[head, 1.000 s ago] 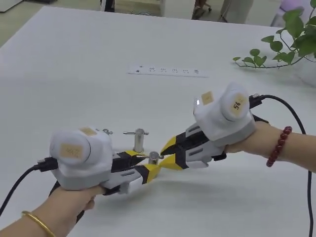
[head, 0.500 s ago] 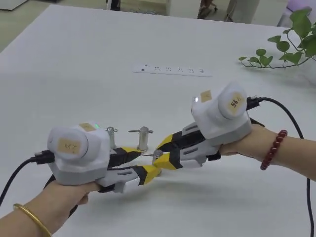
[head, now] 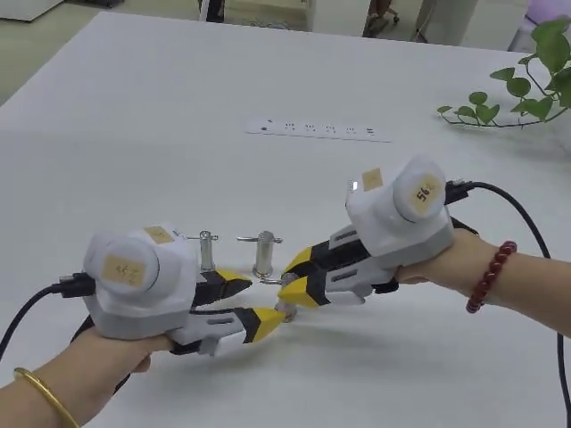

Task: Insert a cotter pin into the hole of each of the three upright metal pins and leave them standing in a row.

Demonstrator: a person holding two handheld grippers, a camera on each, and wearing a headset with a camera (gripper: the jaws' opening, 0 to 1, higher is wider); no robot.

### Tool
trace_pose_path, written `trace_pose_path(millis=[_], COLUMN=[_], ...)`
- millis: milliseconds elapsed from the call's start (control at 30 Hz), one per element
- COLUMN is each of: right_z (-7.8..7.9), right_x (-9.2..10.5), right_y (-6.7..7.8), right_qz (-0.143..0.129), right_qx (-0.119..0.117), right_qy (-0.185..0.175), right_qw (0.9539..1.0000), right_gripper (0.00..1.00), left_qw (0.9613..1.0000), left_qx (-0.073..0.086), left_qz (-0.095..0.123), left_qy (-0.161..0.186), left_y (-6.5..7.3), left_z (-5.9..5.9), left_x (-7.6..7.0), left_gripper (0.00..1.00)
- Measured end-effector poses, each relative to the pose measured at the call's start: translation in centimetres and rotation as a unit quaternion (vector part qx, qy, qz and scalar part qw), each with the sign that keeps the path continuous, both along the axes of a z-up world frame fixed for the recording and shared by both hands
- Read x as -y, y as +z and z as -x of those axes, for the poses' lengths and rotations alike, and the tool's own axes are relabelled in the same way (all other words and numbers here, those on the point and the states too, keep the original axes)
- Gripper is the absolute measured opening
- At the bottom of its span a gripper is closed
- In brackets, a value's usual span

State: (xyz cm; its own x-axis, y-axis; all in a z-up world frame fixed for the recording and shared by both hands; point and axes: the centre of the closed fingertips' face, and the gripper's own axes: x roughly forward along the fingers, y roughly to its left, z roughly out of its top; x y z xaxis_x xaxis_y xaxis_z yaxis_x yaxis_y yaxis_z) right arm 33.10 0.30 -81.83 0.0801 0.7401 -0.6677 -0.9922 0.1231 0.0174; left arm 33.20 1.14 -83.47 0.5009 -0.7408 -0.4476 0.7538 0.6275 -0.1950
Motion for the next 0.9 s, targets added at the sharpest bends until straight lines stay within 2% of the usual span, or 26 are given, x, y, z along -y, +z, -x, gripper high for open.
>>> trace_pose_path(millis=[233,433,600,900], right_z=[-0.3,-0.8,-1.8,-3.7], right_x=[0.4,1.1,1.6,2.4], right_y=[0.1,0.3,0.6,0.8], right_qz=[0.001,0.005,0.004,0.013], right_qx=[0.001,0.005,0.006,0.013], right_qy=[0.002,0.008,0.003,0.000], right_qw=[1.0000,0.9999,1.0000,0.9998], right_gripper=[0.13,0.13,0.13,0.13], left_qw=[1.0000,0.9996,0.9990,0.9982], left_qx=[0.007,0.018,0.028,0.047], left_qz=[0.001,0.021,0.035,0.038], left_qy=[-0.004,0.002,0.005,-0.001], left_y=[0.5,1.5,2.4,3.3], left_z=[0.4,0.6,0.9,1.4], left_x=[-0.2,-0.8,-1.1,-1.7], left_gripper=[0.35,0.35,0.38,0.45])
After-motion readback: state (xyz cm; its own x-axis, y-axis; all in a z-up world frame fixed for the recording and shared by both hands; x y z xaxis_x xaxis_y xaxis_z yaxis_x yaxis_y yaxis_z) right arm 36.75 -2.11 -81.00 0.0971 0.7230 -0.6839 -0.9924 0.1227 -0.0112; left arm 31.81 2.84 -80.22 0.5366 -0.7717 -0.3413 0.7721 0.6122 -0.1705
